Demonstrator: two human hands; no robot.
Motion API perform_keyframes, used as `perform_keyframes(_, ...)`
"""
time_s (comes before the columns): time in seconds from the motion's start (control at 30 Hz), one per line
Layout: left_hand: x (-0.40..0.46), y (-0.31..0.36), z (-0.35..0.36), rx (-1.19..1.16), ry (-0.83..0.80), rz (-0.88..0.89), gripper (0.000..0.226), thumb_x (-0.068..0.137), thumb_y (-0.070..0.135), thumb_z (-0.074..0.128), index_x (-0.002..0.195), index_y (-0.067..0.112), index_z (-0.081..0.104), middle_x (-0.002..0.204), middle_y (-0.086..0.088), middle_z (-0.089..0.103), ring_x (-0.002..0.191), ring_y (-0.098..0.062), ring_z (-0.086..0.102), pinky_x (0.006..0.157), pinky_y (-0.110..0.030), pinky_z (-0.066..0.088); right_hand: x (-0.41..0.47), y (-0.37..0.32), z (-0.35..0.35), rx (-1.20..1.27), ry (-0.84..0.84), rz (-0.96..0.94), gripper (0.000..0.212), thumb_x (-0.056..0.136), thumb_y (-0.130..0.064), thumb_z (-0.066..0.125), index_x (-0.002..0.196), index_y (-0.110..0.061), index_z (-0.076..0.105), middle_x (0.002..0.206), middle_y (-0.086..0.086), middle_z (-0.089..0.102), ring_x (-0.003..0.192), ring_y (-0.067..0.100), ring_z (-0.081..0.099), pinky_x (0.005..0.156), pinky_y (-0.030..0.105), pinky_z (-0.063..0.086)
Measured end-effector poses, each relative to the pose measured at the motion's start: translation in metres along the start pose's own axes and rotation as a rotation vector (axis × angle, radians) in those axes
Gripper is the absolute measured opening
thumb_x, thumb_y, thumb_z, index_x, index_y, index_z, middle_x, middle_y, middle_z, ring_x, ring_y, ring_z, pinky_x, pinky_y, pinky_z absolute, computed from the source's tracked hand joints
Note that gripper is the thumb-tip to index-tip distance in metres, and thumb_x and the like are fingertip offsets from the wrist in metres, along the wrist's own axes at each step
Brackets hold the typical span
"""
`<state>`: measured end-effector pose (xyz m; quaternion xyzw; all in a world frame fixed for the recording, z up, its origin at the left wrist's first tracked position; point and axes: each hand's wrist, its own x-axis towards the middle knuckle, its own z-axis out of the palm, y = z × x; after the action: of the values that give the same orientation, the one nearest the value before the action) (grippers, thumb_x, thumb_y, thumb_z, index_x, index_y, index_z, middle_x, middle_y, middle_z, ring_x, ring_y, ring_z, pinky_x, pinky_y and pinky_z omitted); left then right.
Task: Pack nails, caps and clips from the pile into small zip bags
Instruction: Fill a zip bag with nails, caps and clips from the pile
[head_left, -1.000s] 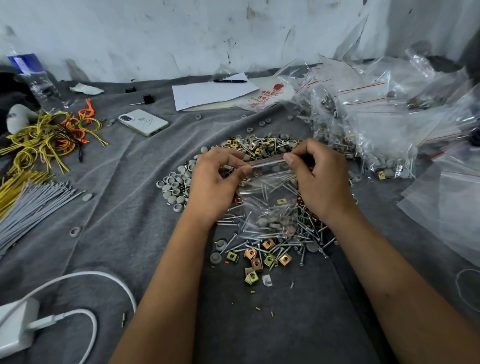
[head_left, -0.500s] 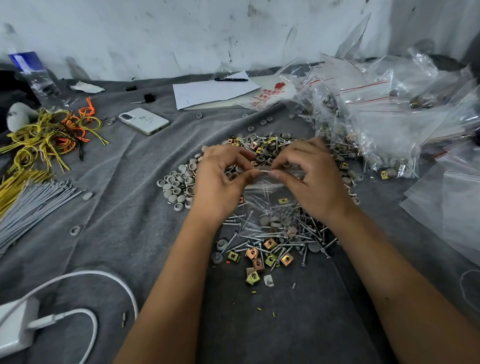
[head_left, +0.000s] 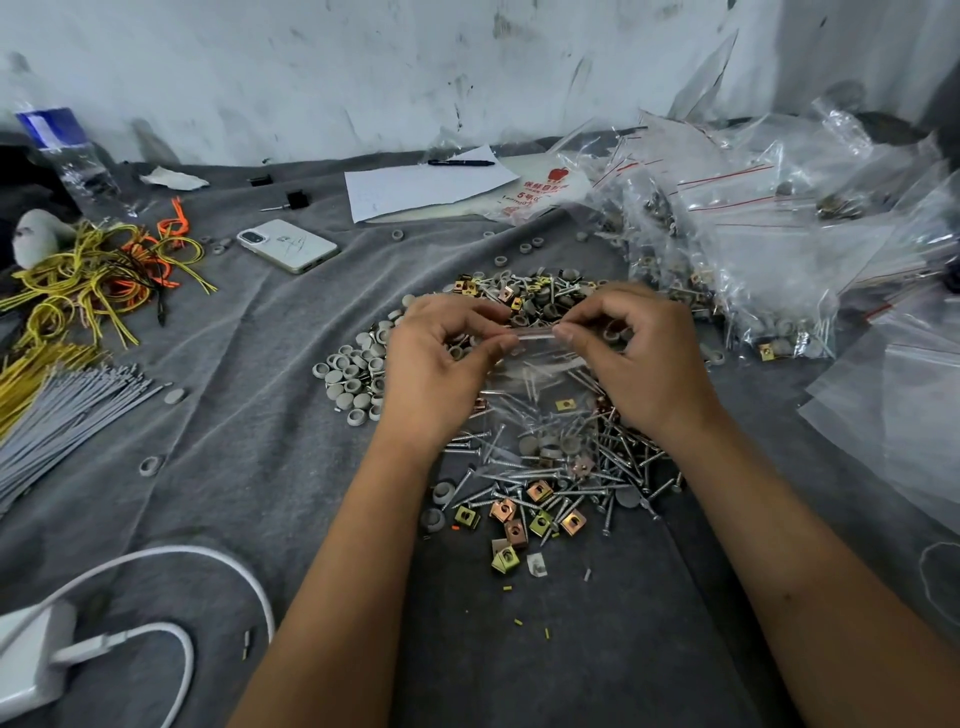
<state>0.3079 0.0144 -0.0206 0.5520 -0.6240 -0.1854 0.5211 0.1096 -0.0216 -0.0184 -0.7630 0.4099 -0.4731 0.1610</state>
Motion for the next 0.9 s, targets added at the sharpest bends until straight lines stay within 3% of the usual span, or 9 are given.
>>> perform_keyframes(0.2,0.0012,-0.0051,-0.0019,-0.255,0.03,-0.189,0.004,0.082,0.009,0.085,0.083,0.008,0.082,0.107,0.0,0.079,0.106,-0.017,0.074,0.097,-0.05,0.058,0.0005,0.001,0.0008,-0.001,-0.018,0.034,0.007,0.09,-0.015,0.077,0.092,-0.01,0.074,0.086,-0.003,0.067,0.081,0.009,0.061,0.072,0.018,0.048)
perform_keyframes(0.3,0.0007,-0.0053,-0.0016,-0.321,-0.002,-0.195,0.009,0.083,0.004,0.083,0.077,0.011,0.08,0.109,-0.002,0.079,0.109,-0.02,0.073,0.1,-0.052,0.057,0.0,0.0004,0.0002,0.02,-0.015,0.057,0.005,0.091,-0.016,0.075,0.093,-0.011,0.073,0.086,-0.004,0.067,0.08,0.009,0.062,0.07,0.019,0.048)
perform_keyframes(0.47,0.0015,-0.0083,-0.0041,-0.443,0.032,-0.17,0.021,0.083,-0.001,0.081,0.069,0.014,0.076,0.112,-0.006,0.079,0.11,-0.021,0.074,0.097,-0.044,0.059,0.0005,0.0032,-0.0027,0.03,-0.008,0.087,0.008,0.093,-0.02,0.074,0.096,-0.013,0.075,0.086,-0.003,0.07,0.08,0.011,0.065,0.07,0.023,0.05)
perform_keyframes(0.6,0.0031,-0.0099,-0.0053,-0.54,0.07,-0.215,0.016,0.082,0.002,0.082,0.073,0.015,0.079,0.11,-0.009,0.079,0.115,-0.023,0.072,0.098,-0.041,0.056,-0.0008,0.0016,-0.0043,0.155,0.03,0.087,0.006,0.094,-0.013,0.072,0.099,-0.017,0.074,0.088,-0.008,0.071,0.081,0.003,0.066,0.071,0.014,0.051)
perform_keyframes(0.73,0.0026,-0.009,-0.0047,-0.596,0.063,-0.258,0.022,0.086,-0.003,0.077,0.07,0.013,0.077,0.11,-0.012,0.078,0.116,-0.021,0.072,0.095,-0.033,0.054,-0.0011,0.0018,-0.005,0.268,0.007,0.106,0.013,0.095,-0.01,0.071,0.095,-0.022,0.07,0.084,-0.01,0.068,0.074,0.003,0.064,0.064,0.023,0.055)
perform_keyframes(0.9,0.0023,-0.0068,-0.0064,-0.581,0.049,-0.2,0.026,0.087,-0.007,0.074,0.067,0.01,0.072,0.115,-0.008,0.078,0.117,-0.026,0.071,0.101,-0.043,0.055,-0.0011,0.0007,-0.0046,0.307,0.005,0.151,0.011,0.096,-0.013,0.07,0.093,-0.023,0.072,0.083,-0.007,0.071,0.074,0.008,0.066,0.064,0.026,0.055)
